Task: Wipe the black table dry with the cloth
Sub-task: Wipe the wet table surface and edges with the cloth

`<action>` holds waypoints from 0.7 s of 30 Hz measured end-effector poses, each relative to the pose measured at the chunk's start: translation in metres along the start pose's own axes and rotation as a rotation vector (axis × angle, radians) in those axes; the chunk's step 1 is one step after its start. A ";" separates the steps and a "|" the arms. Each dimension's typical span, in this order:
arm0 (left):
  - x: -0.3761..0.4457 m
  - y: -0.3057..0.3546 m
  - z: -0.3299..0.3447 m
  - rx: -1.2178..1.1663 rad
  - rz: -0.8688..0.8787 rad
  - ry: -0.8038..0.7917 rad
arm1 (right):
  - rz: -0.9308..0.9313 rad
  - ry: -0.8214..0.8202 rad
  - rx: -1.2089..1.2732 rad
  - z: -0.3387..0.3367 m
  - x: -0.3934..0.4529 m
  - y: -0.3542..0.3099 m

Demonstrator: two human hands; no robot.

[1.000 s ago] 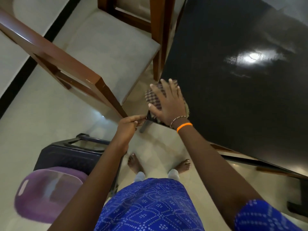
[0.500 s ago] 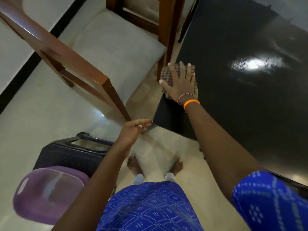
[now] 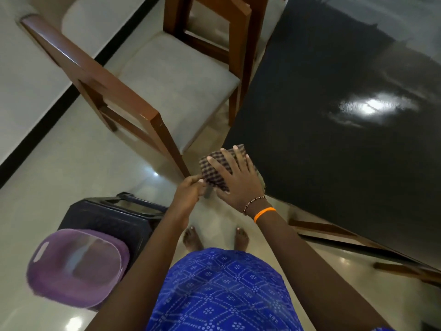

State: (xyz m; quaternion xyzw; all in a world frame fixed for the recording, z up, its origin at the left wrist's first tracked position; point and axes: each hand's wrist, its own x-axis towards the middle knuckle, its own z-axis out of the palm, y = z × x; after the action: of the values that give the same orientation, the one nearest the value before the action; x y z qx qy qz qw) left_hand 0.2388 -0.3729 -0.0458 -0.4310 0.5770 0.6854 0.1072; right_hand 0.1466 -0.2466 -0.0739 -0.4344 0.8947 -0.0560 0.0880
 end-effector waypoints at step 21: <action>-0.021 -0.010 0.041 0.221 0.013 -0.304 | 0.429 0.189 -0.058 0.010 -0.106 0.050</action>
State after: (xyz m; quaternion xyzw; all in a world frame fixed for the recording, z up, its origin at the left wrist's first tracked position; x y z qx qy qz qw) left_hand 0.2387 -0.3263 -0.0390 -0.3042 0.6287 0.6758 0.2356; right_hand 0.1745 -0.1329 -0.0806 -0.2295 0.9720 -0.0508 0.0015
